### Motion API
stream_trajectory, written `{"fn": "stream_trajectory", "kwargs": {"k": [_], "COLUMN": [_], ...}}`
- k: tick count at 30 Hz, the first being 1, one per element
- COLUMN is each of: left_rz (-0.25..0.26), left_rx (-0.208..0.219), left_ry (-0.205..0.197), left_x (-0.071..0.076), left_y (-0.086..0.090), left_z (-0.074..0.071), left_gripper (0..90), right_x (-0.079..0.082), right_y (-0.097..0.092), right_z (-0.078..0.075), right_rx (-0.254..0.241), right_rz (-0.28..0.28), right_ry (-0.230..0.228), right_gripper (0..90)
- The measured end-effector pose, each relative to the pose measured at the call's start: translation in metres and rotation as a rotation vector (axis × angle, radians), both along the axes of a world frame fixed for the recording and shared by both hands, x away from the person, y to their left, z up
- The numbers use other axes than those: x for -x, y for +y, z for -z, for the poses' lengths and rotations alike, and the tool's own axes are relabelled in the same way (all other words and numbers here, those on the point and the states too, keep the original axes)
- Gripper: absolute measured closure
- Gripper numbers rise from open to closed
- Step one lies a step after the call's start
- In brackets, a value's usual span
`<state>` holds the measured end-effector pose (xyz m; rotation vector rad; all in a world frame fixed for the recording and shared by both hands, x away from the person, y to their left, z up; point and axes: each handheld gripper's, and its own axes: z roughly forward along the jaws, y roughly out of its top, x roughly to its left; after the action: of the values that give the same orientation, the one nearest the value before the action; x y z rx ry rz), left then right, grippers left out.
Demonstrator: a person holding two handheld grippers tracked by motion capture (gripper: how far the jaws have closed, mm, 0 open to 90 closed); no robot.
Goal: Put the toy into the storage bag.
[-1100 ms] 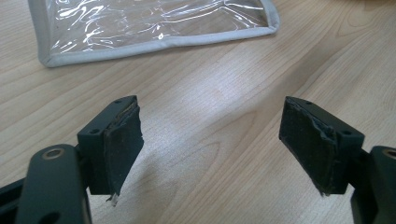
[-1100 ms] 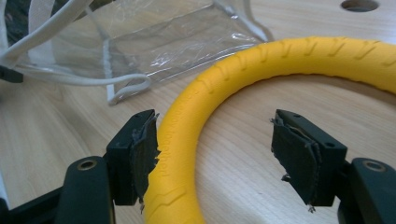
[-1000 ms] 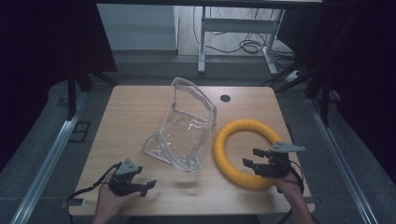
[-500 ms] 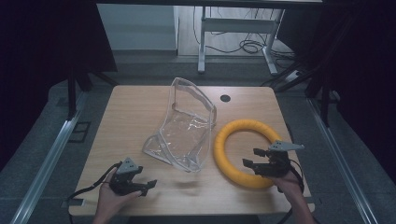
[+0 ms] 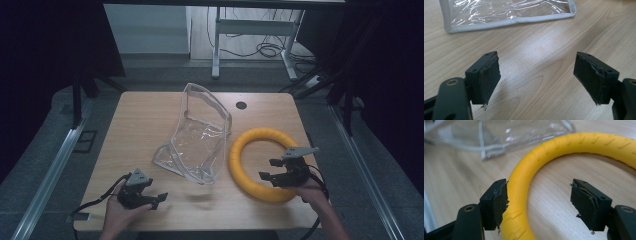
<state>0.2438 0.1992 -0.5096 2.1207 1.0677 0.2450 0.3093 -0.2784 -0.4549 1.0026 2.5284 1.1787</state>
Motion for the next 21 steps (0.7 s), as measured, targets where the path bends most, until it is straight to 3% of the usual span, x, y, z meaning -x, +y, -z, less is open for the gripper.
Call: {"fn": "stream_trajectory", "kwargs": {"k": [2,3,4,7,15,21], "left_rz": [0.000,0.000,0.000,-0.001,0.000,0.000], "left_rx": [0.000,0.001,0.001,0.003,0.002,0.000], "left_ry": [0.002,0.003,0.003,0.005,0.004,0.002], "left_x": [0.000,0.000,-0.001,-0.001,-0.001,-0.001], "left_y": [0.000,0.000,0.000,0.000,0.000,0.000], "left_z": [0.000,0.000,0.000,0.000,0.000,0.000], "left_gripper": [20.9,21.0,21.0,21.1,21.2,21.3], "right_x": [-0.001,-0.002,-0.002,-0.003,-0.004,-0.007], "right_y": [0.006,0.014,0.014,0.023,0.045,0.057], "right_z": [-0.001,-0.002,-0.002,-0.002,-0.002,0.010], "right_rx": [0.053,0.105,0.105,0.172,0.316,0.446], "right_rz": [-0.050,-0.087,-0.087,-0.135,-0.198,-0.237], "right_ry": [0.022,0.048,0.048,0.078,0.139,0.177], "right_gripper": [30.3,30.3,30.3,29.9,29.8,29.7]}}
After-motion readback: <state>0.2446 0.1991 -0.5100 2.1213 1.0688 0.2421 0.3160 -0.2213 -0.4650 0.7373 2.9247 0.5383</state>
